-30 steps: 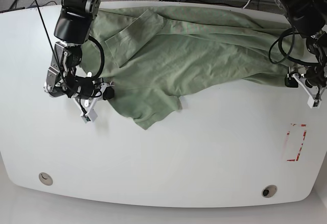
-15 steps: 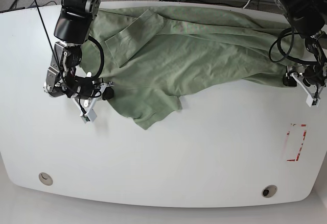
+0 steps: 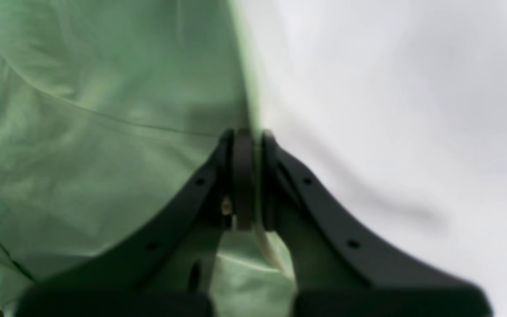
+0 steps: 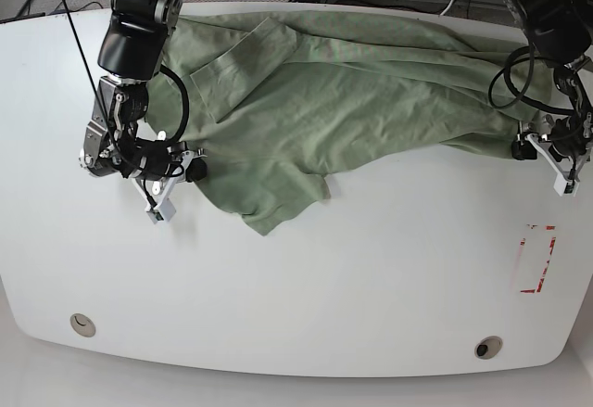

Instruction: Layout the t-shirt on the table in an organized manner, then fold the t-shirt properly

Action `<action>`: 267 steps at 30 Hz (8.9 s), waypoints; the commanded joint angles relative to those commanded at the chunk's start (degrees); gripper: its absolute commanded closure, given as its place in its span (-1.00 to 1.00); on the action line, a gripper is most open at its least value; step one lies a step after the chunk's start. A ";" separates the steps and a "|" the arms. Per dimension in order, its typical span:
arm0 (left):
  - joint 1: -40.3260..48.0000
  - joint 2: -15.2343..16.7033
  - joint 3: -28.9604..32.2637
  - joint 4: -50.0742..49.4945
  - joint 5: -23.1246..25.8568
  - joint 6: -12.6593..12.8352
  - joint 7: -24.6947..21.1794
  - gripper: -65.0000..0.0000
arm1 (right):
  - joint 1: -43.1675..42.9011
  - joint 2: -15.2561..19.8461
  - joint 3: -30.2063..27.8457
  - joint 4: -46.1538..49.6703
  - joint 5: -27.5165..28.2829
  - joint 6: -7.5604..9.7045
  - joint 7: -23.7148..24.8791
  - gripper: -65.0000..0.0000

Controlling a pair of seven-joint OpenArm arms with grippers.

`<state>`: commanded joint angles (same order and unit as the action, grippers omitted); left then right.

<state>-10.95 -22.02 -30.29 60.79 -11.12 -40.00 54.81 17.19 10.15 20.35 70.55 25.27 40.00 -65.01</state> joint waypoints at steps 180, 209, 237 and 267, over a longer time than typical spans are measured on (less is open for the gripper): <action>9.76 -2.90 -1.14 33.76 -11.87 0.00 14.51 -0.35 | -2.90 -3.43 -10.02 6.42 17.58 0.00 -5.45 0.99; 10.20 -2.90 2.64 33.67 -11.78 0.00 14.51 -0.35 | -16.35 14.59 -19.43 16.09 59.73 0.00 -14.99 0.96; 13.80 -0.62 3.78 45.19 -12.22 0.00 14.51 -0.35 | -25.23 19.08 -16.70 16.44 59.73 0.00 -14.99 -1.00; 18.37 9.41 -5.80 50.29 -18.02 0.00 14.59 -0.37 | -24.62 6.77 -5.89 22.68 44.22 0.00 -14.99 0.71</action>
<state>7.43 -12.62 -36.09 111.08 -29.14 -40.00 69.41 -7.43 16.92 14.46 93.23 69.49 40.00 -80.00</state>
